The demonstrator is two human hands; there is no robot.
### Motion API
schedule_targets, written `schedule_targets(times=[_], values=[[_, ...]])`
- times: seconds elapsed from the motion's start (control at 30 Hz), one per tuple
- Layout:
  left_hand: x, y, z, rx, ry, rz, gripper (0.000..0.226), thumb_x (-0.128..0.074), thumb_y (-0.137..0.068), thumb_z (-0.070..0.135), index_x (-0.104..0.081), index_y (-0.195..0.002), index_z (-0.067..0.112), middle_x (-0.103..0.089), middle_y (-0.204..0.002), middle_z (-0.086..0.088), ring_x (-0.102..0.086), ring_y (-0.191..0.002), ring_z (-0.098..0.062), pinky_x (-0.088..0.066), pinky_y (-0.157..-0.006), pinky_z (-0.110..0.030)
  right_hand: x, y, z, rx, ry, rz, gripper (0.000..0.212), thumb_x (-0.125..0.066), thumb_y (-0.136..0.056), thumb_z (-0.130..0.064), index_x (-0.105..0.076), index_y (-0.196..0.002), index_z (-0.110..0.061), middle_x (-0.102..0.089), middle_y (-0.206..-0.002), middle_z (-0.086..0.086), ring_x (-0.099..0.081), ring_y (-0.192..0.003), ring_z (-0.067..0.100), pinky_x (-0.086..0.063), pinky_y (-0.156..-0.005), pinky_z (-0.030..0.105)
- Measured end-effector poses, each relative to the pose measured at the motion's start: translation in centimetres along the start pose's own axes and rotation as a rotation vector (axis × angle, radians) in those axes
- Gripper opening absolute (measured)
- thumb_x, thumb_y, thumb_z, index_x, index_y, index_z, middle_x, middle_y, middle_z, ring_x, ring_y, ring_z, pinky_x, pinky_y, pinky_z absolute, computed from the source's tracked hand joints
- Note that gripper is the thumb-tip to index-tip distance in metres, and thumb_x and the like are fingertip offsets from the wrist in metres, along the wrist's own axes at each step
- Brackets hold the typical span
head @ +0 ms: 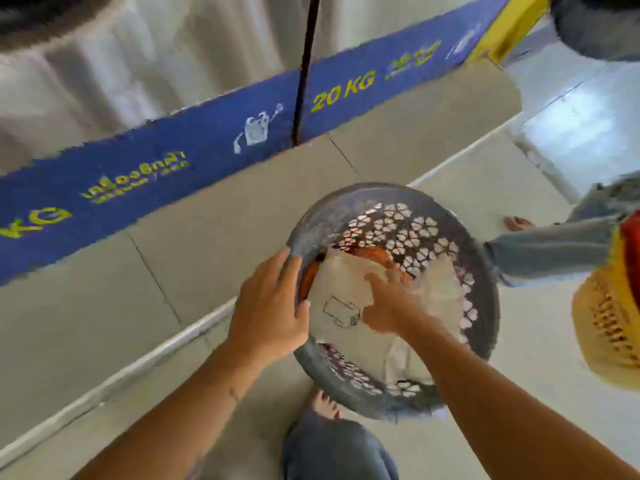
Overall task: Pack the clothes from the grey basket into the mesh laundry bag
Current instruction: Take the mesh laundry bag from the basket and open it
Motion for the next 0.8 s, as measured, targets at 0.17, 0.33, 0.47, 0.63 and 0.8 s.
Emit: schedule_targets(times=[0.17, 0.33, 0.47, 0.63, 0.8], values=[[-3.9, -1.0, -1.5, -0.193, -0.01, 0.168, 0.064, -0.062, -0.076, 0.023, -0.053, -0.135, -0.001, -0.043, -0.148, -0.018, -0.047, -0.13, -0.035, -0.047, -0.1, -0.05, -4.7, -3.2, 3.1, -0.164, -0.035, 0.127, 0.088, -0.073, -0.08, -0.036, -0.023, -0.152, -0.033, 0.009, -0.165, 0.005, 0.009, -0.151, 0.041, -0.022, -0.116, 0.063], [-4.5, -1.4, -2.4, -0.219, 0.04, 0.328, 0.062, -0.054, -0.08, 0.029, -0.052, -0.138, 0.008, -0.043, -0.151, -0.006, -0.042, -0.136, -0.025, -0.041, -0.105, -0.042, -5.1, -5.3, 3.1, -0.039, -0.204, 0.335, 0.079, -0.07, -0.076, -0.007, -0.042, -0.147, -0.028, -0.025, -0.16, 0.002, -0.024, -0.147, 0.026, -0.036, -0.11, 0.037], [-4.1, -0.5, -2.1, -0.193, -0.003, 0.336, 0.057, -0.049, -0.089, 0.032, -0.047, -0.143, 0.013, -0.038, -0.155, -0.002, -0.037, -0.14, -0.021, -0.039, -0.109, -0.041, -2.3, -3.4, 0.4, 0.148, -0.21, 0.502, 0.067, -0.059, -0.073, -0.002, -0.054, -0.133, -0.032, -0.055, -0.133, -0.002, -0.057, -0.116, 0.018, -0.054, -0.094, 0.036], [-4.0, 1.8, -1.4, -0.118, -0.079, 0.283, 0.052, -0.041, -0.099, 0.035, -0.04, -0.147, 0.016, -0.029, -0.159, -0.001, -0.033, -0.142, -0.021, -0.034, -0.111, -0.039, -2.3, 2.8, -1.5, 0.33, -0.272, 0.585, 0.058, -0.061, -0.076, 0.002, -0.061, -0.122, -0.032, -0.06, -0.117, -0.009, -0.059, -0.103, 0.008, -0.059, -0.085, 0.035], [-3.5, 6.5, -1.1, -0.07, -0.015, 0.299, 0.049, -0.046, -0.096, 0.028, -0.042, -0.145, 0.02, -0.037, -0.153, 0.005, -0.043, -0.134, -0.022, -0.039, -0.107, -0.038, -0.2, 9.9, -2.2, 0.556, -0.349, 0.81, 0.047, -0.054, -0.07, 0.005, -0.066, -0.099, -0.029, -0.065, -0.096, -0.006, -0.062, -0.088, 0.015, -0.057, -0.076, 0.041]])
Point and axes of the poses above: each hand's wrist, its own y-axis away from the middle knuckle, its own x-axis out of the back of the hand, z = x × y, the point moved 6 cm from there along -y, towards the middle knuckle
